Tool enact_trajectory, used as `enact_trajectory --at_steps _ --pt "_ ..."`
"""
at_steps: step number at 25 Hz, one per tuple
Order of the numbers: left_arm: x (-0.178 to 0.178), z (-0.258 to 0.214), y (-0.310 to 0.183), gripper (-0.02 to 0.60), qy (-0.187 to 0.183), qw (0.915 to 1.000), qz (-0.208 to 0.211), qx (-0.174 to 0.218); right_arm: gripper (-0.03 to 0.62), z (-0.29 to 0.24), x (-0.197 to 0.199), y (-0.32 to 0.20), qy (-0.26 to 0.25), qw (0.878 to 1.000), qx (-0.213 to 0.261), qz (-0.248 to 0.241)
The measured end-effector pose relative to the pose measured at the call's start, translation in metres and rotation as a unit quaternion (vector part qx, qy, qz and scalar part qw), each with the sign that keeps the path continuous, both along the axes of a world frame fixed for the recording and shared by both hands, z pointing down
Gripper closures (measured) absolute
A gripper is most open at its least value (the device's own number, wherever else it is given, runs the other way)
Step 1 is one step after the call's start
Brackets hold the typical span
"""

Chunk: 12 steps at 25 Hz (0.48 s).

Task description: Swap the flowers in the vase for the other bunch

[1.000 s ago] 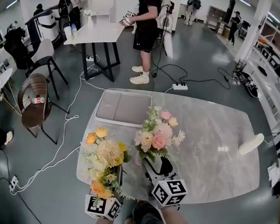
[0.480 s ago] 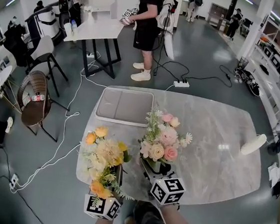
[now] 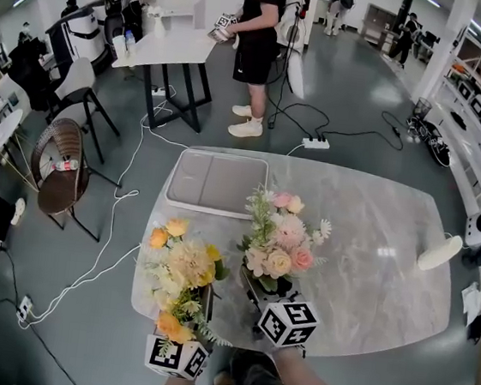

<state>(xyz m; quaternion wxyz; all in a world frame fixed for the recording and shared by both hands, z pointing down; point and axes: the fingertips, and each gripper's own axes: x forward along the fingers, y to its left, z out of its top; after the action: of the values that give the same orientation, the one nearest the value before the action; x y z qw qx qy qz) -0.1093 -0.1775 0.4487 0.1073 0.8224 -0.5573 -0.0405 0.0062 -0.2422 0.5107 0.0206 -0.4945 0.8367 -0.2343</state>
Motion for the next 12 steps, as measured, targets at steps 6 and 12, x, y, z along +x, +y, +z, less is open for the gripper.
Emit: enact_trajectory --at_steps 6,12 --pt "-0.001 0.006 -0.002 0.500 0.003 1.0000 0.001 -0.005 0.402 -0.009 -0.001 0.001 0.001 0.999 0.033 -0.002" --pt "0.000 0.006 -0.002 0.500 0.006 1.0000 0.002 -0.008 0.486 -0.013 0.001 0.004 -0.004 0.999 0.050 -0.005"
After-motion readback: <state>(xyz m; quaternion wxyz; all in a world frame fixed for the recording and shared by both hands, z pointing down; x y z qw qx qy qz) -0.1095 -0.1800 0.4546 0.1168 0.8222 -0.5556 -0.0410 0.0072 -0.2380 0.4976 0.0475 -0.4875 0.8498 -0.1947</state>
